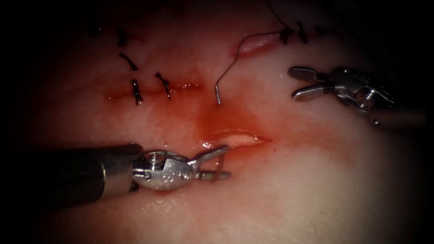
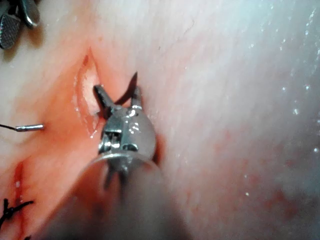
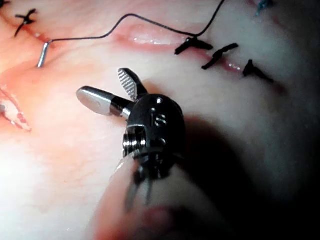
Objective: Wound Closure
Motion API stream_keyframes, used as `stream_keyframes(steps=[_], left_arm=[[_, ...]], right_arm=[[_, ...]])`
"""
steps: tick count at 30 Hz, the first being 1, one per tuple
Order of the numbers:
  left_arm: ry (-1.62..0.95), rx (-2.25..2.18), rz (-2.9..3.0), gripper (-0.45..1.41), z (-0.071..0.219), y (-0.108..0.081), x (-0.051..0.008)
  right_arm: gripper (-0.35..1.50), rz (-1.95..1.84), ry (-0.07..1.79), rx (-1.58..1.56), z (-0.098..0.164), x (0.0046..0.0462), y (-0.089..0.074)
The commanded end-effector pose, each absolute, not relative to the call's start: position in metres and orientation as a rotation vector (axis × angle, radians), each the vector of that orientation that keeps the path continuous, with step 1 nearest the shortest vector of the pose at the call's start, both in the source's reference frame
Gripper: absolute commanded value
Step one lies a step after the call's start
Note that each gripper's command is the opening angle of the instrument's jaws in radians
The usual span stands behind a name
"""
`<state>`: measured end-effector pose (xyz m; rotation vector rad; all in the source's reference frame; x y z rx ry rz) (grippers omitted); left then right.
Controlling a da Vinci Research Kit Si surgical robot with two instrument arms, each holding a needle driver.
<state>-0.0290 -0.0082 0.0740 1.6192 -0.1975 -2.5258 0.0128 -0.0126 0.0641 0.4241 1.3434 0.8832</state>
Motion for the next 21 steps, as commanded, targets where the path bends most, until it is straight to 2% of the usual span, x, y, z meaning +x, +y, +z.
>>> stream_keyframes(steps=[1, 4, 7, 8, 9, 10, 12, 13, 17, 18, 19, 21], left_arm=[[-0.209, 1.624, -2.528, 0.49, 0.0746, -0.0079, -0.0297], [-0.228, 1.635, -2.534, 0.47, 0.075, -0.0078, -0.0299], [-0.224, 1.649, -2.544, 0.29, 0.0752, -0.0079, -0.03], [-0.223, 1.65, -2.544, 0.14, 0.0751, -0.0079, -0.03], [-0.2, 1.67, -2.563, -0.26, 0.0751, -0.0078, -0.0299], [-0.152, 1.71, -2.573, -0.45, 0.0751, -0.0077, -0.0298], [-0.004, 1.82, -2.602, -0.45, 0.075, -0.0075, -0.0296], [0.048, 1.853, -2.616, -0.45, 0.075, -0.0076, -0.0295], [0.325, 1.979, -2.653, -0.45, 0.0742, -0.0081, -0.0293], [0.379, 2.003, -2.649, -0.45, 0.0739, -0.0082, -0.0293], [0.441, 2.021, -2.642, -0.45, 0.0733, -0.0084, -0.0293], [0.538, 2.045, -2.619, -0.45, 0.0723, -0.0086, -0.0294]], right_arm=[[0.84, 0.883, 1.347, 0.423, 0.0644, 0.0141, -0.0123], [0.84, 0.888, 1.352, 0.42, 0.0644, 0.0144, -0.0124], [0.79, 0.888, 1.356, 0.419, 0.0644, 0.0146, -0.0126], [0.74, 0.888, 1.356, 0.418, 0.0644, 0.0147, -0.0127], [0.68, 0.883, 1.358, 0.423, 0.0644, 0.0147, -0.0127], [0.56, 0.88, 1.36, 0.425, 0.0644, 0.0147, -0.0128], [0.29, 0.881, 1.363, 0.424, 0.0644, 0.0148, -0.0132], [0.27, 0.879, 1.364, 0.426, 0.0643, 0.0149, -0.0133], [0.32, 0.867, 1.375, 0.445, 0.0639, 0.0153, -0.0137], [0.47, 0.873, 1.37, 0.45, 0.0637, 0.0155, -0.0137], [0.52, 0.899, 1.365, 0.472, 0.0636, 0.0157, -0.0138], [0.49, 0.955, 1.348, 0.518, 0.0634, 0.0162, -0.014]])
